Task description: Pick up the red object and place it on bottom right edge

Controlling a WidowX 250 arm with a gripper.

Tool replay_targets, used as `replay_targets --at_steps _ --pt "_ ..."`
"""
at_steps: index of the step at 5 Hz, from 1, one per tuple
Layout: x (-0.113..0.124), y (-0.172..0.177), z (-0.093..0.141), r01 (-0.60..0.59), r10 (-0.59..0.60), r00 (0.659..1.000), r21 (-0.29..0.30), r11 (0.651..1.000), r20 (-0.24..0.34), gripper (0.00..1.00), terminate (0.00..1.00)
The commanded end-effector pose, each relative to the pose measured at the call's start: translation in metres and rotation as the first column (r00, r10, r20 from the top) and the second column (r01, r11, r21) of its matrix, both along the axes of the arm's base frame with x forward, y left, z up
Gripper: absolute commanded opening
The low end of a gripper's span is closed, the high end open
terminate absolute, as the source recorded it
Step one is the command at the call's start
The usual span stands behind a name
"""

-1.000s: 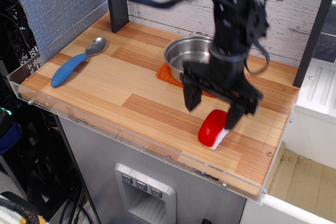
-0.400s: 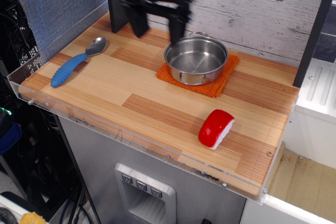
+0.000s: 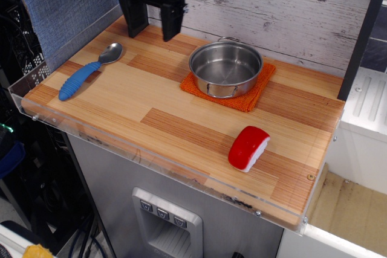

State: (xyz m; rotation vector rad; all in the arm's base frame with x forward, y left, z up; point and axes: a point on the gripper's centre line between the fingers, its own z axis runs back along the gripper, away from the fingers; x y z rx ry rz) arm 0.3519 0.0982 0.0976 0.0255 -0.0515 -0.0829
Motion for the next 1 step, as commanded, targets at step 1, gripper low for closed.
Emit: replay_targets --at_steps 1 --pt "-0.0004 0.0054 0.0167 -0.002 0.001 0.999 0.016 1.0 0.047 1.0 1.0"
